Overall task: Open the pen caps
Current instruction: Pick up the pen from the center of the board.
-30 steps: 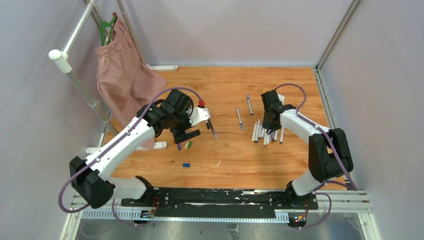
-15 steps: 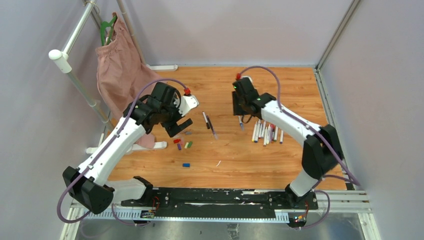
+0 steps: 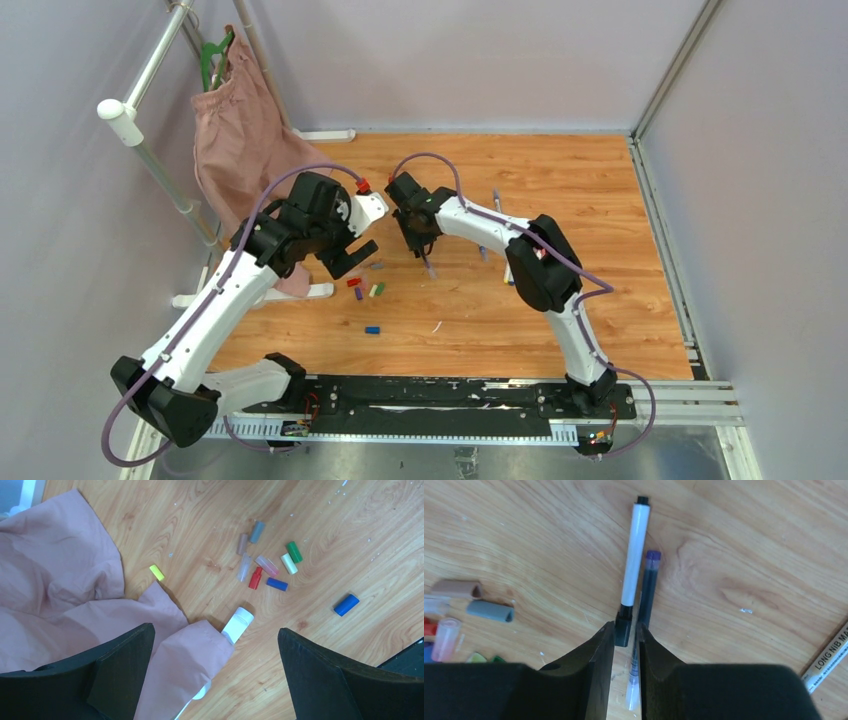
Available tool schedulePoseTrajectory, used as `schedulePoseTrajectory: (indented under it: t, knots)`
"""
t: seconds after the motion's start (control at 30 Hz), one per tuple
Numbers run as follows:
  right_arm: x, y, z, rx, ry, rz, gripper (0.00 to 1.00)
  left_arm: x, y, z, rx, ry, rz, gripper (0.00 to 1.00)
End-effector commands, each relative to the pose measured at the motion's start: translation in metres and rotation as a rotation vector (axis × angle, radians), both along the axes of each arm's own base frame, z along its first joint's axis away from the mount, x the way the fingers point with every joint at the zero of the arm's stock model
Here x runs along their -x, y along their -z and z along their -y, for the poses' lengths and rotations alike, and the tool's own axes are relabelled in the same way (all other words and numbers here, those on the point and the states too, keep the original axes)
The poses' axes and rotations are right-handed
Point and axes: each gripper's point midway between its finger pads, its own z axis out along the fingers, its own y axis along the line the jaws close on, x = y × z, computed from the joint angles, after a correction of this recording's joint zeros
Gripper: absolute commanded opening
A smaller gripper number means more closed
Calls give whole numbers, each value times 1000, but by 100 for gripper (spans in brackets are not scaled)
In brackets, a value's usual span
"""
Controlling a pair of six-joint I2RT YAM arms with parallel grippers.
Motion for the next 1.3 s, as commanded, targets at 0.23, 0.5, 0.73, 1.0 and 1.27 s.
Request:
schedulePoseTrajectory:
  t: [0.23, 0.5, 0.73, 1.0, 1.27]
  knots:
    - [25, 22, 37, 147, -4, -49, 32, 5, 3, 1, 20, 15, -6, 100]
    - [32, 33, 46, 175, -1, -63, 32, 6, 2, 0, 21, 15, -2, 100]
    - [28, 40, 47, 180, 11, -61, 28, 6, 3, 1, 28, 8, -8, 100]
    - [9, 51, 49, 160, 48, -97, 20, 10, 2, 6, 60, 20, -17, 100]
    - [-2, 10, 44, 62, 112, -37, 0, 11, 10, 14, 91, 7, -67, 100]
